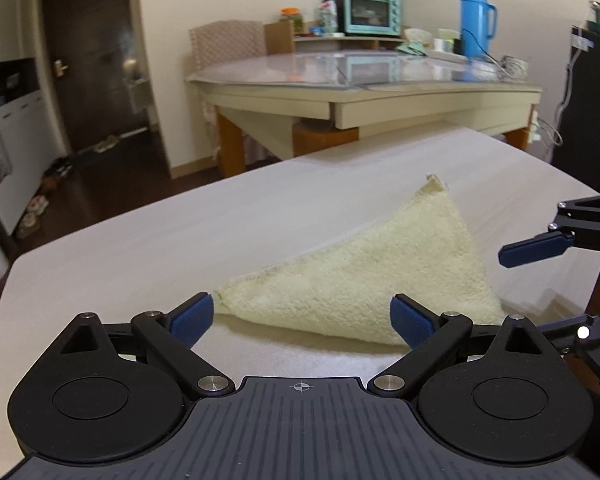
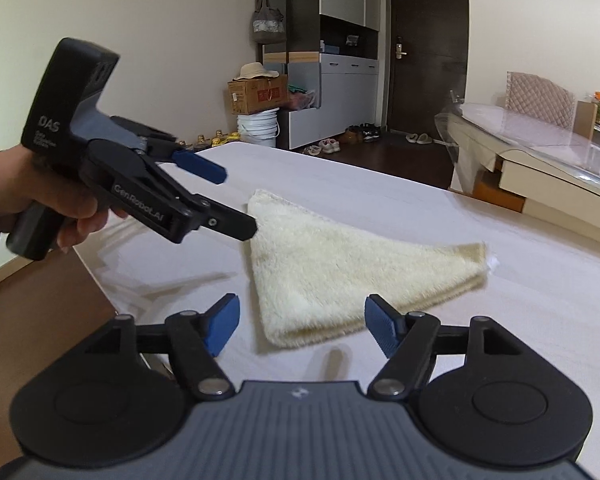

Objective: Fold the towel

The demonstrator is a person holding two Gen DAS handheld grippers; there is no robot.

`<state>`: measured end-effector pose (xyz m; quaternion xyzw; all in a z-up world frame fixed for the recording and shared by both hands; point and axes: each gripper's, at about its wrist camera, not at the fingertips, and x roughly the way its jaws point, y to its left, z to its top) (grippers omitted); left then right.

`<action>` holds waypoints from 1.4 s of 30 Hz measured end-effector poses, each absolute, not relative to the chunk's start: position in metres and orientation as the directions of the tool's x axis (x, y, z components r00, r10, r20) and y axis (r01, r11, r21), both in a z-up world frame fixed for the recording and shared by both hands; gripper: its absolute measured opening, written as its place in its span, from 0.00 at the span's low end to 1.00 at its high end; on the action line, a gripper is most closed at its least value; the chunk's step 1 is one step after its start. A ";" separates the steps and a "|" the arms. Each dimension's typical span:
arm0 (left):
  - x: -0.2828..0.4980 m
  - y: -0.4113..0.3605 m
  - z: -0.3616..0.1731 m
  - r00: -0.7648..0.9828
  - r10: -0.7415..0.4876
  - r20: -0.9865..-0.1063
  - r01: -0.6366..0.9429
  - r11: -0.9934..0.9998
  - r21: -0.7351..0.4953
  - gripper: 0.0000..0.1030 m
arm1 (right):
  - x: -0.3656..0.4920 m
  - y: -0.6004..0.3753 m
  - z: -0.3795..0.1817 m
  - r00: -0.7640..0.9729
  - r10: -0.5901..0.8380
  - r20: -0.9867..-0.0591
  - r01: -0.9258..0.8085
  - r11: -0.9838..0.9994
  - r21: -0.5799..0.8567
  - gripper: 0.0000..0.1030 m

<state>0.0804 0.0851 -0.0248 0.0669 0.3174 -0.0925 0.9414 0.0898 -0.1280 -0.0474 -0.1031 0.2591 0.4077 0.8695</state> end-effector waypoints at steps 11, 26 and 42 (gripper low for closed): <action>0.040 0.061 -0.022 0.812 -0.056 -0.581 0.134 0.987 0.092 1.00 | 0.075 -0.142 -0.047 0.559 0.630 -0.539 -0.727 0.685 0.047 0.95; 0.020 0.055 -0.031 0.821 0.028 -0.571 -0.011 0.999 0.033 1.00 | 0.077 -0.169 -0.036 0.581 0.600 -0.550 -0.642 0.753 0.145 1.00; 0.034 0.063 -0.038 0.808 -0.004 -0.589 -0.004 1.000 -0.012 1.00 | 0.113 -0.175 -0.041 0.579 0.581 -0.572 -0.567 0.791 0.230 1.00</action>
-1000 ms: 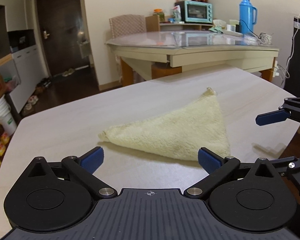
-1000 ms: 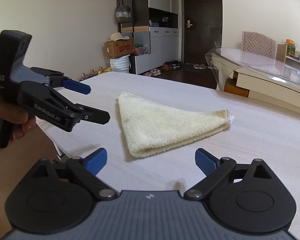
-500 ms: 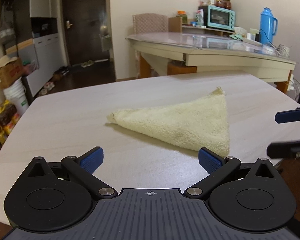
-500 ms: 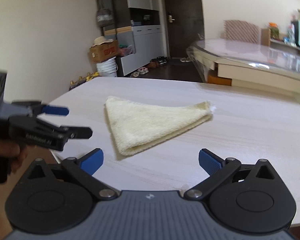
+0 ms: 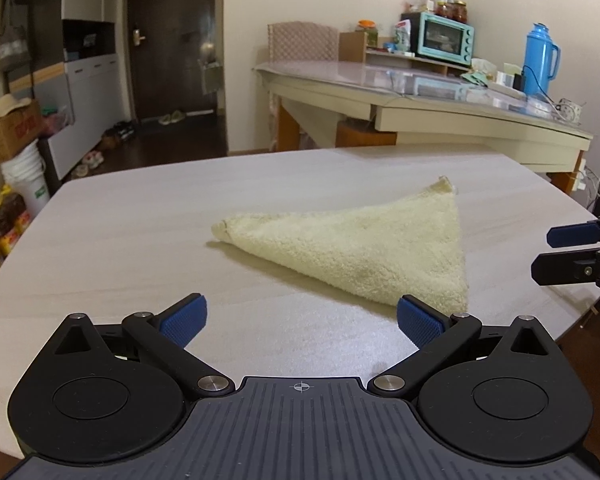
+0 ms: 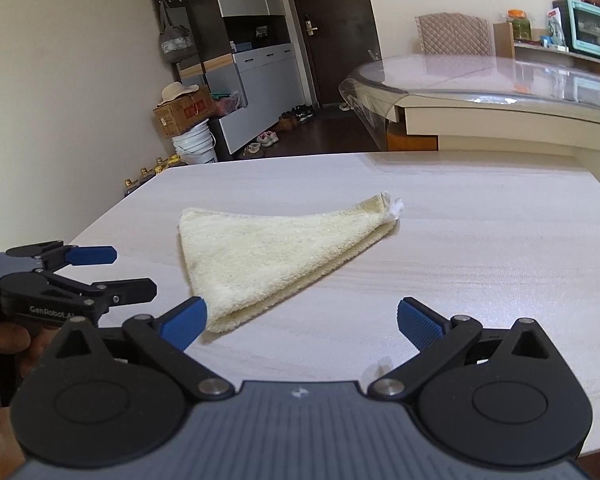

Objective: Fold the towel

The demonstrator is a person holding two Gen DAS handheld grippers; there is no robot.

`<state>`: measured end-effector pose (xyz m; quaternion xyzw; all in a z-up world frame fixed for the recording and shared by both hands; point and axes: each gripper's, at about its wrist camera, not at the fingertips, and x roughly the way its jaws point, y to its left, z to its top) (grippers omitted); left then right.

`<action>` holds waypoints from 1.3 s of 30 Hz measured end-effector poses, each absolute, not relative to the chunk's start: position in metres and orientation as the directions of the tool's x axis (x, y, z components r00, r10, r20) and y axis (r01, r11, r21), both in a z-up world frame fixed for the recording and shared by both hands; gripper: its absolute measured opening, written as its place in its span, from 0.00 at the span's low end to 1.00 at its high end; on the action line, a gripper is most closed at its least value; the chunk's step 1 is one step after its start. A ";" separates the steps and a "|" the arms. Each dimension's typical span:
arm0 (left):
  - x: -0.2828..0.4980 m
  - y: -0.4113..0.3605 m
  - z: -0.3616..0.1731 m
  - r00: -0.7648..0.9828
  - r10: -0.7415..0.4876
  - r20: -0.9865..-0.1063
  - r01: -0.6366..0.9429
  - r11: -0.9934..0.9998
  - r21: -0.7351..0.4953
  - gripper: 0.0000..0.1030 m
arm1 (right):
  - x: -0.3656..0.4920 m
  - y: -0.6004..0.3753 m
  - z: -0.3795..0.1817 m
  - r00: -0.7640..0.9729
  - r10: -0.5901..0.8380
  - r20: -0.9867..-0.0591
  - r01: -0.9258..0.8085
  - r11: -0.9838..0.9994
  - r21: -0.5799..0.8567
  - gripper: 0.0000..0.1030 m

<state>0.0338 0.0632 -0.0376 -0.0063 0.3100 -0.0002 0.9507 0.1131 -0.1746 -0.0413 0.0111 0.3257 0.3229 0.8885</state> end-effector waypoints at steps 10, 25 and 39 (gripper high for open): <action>0.044 0.060 -0.038 0.784 0.015 -0.620 -0.028 1.000 -0.010 1.00 | 0.125 -0.168 -0.036 0.581 0.575 -0.577 -0.566 0.794 0.222 1.00; 0.033 0.065 -0.034 0.799 0.027 -0.600 -0.047 0.999 -0.018 1.00 | 0.135 -0.161 -0.031 0.559 0.606 -0.566 -0.598 0.767 0.231 1.00; 0.022 0.085 -0.035 0.803 0.058 -0.593 -0.103 0.994 -0.043 1.00 | 0.231 -0.140 -0.046 0.546 0.567 -0.616 -0.579 0.787 0.212 0.52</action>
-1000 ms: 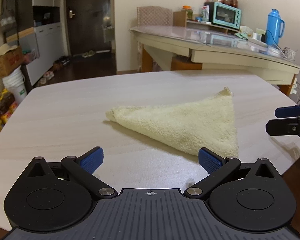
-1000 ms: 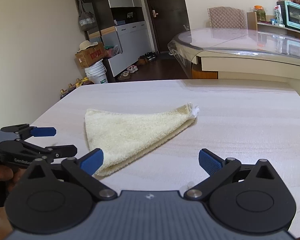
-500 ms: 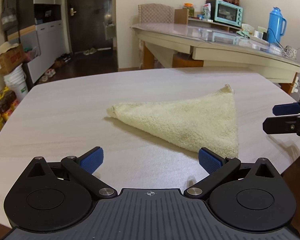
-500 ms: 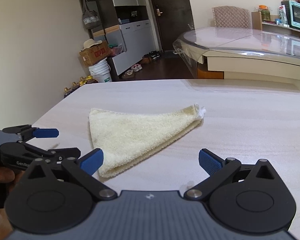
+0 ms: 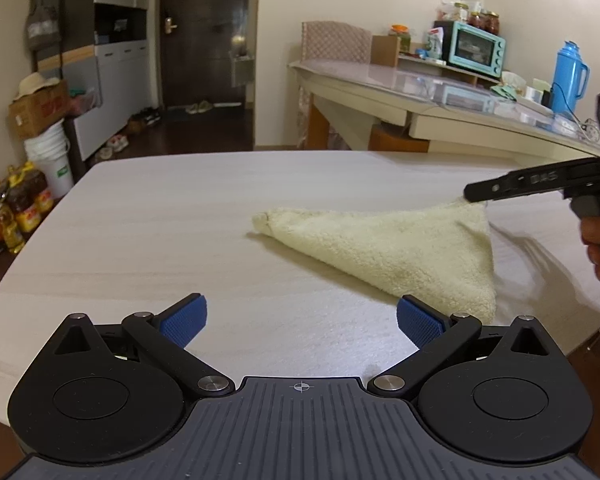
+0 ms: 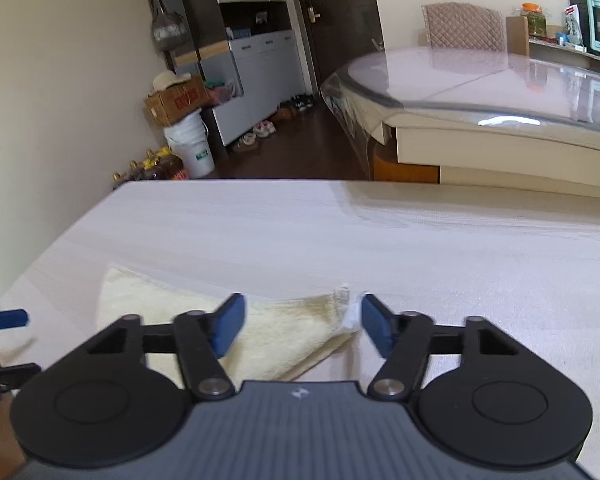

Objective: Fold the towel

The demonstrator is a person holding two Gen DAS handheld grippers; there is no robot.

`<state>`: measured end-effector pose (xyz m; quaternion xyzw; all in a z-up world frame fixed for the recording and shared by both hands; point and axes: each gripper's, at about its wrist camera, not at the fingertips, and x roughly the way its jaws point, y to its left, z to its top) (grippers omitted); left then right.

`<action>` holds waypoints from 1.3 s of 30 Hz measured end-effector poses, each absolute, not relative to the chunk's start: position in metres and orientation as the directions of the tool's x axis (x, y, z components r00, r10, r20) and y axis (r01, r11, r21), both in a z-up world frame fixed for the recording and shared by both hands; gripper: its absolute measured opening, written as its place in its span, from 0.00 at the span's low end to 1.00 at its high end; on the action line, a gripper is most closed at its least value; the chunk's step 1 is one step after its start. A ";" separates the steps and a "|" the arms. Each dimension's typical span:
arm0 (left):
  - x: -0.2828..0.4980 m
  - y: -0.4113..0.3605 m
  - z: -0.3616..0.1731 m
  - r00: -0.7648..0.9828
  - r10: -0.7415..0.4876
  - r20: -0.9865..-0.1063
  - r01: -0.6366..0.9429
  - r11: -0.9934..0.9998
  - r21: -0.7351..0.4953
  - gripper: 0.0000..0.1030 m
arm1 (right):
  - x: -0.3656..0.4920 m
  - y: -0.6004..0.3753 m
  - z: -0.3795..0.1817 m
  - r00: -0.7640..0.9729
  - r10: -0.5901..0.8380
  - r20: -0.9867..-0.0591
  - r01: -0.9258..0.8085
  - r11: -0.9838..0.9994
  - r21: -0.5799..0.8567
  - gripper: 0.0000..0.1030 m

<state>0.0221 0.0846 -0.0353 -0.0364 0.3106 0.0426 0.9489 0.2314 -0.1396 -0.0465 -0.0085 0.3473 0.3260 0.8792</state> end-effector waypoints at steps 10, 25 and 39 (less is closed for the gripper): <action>0.020 0.096 -0.036 0.807 0.091 -0.583 -0.132 0.991 -0.028 1.00 | 0.211 -0.145 -0.030 0.591 0.592 -0.548 -0.613 0.771 0.172 0.09; 0.009 0.172 -0.018 0.800 0.182 -0.572 -0.215 0.977 0.009 1.00 | 0.054 -0.025 -0.018 0.043 0.841 -0.540 -0.946 0.208 0.249 0.09; 0.081 0.168 -0.029 0.785 -0.061 -0.616 0.083 0.997 0.007 0.82 | 0.129 -0.057 0.005 0.222 0.816 -0.534 -0.907 0.374 0.194 0.49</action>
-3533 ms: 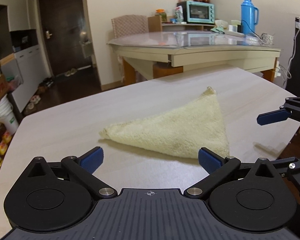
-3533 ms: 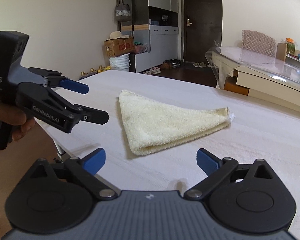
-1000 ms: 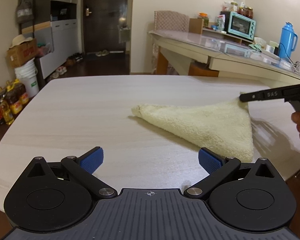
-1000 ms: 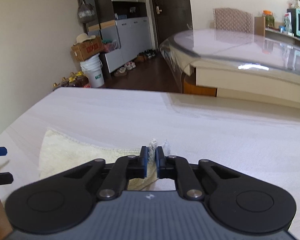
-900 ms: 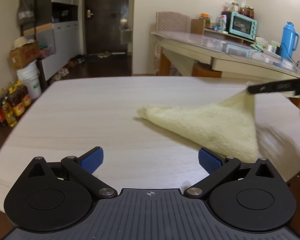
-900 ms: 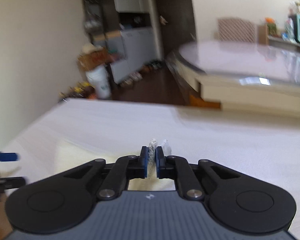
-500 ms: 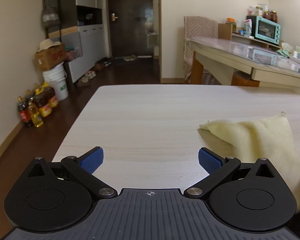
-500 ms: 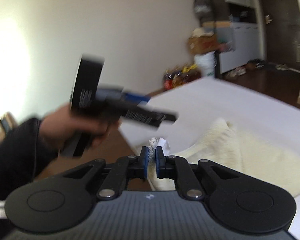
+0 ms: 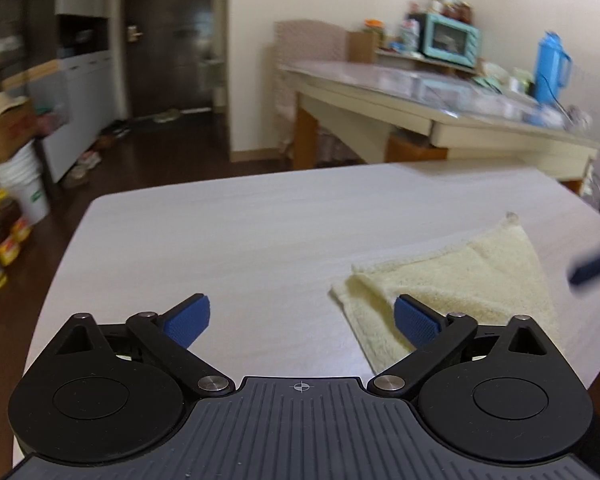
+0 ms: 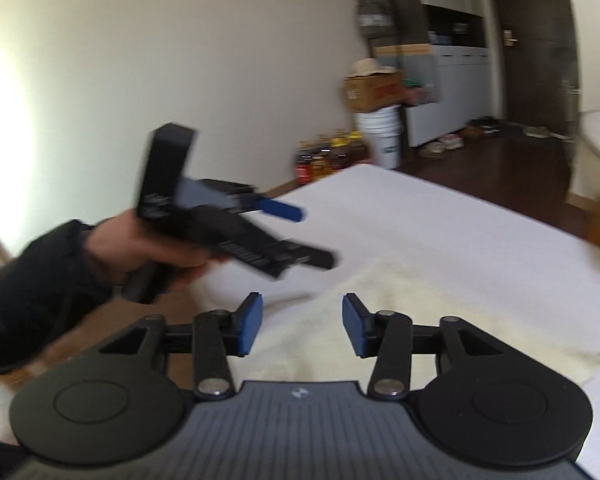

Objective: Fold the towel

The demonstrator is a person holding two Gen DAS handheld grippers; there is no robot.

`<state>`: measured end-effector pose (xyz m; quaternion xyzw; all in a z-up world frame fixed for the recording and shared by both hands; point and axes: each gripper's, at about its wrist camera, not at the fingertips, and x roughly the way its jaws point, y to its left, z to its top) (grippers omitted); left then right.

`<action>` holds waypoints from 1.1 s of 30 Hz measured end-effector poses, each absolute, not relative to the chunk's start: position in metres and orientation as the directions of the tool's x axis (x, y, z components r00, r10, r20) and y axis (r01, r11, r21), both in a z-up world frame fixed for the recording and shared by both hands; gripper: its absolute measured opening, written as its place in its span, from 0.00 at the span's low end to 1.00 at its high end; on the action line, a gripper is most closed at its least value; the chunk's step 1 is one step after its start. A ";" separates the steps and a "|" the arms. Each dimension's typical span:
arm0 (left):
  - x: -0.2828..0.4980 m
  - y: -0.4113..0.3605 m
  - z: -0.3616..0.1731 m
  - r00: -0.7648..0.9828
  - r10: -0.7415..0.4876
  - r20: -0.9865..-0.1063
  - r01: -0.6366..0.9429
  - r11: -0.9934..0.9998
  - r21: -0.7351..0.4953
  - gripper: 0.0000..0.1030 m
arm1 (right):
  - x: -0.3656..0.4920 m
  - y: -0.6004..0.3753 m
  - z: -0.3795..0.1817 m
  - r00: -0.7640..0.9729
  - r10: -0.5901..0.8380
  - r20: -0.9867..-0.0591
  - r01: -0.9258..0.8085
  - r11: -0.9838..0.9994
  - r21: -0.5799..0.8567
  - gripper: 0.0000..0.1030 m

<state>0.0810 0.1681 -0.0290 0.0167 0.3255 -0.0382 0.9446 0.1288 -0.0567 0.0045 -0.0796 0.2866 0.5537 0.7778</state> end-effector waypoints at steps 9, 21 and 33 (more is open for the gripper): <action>0.112 0.159 -0.044 0.719 -0.156 -0.677 0.238 0.971 0.028 0.60 | 0.176 -0.023 -0.010 0.256 0.771 -0.583 -0.885 0.429 0.180 0.50; 0.106 0.148 -0.048 0.715 -0.208 -0.668 0.310 0.950 0.036 0.22 | 0.195 0.051 -0.026 0.213 0.725 -0.654 -0.873 0.442 0.205 0.41; 0.105 0.144 -0.048 0.732 -0.186 -0.656 0.299 0.952 0.063 0.22 | 0.180 0.064 -0.039 0.284 0.652 -0.703 -0.843 0.519 0.141 0.09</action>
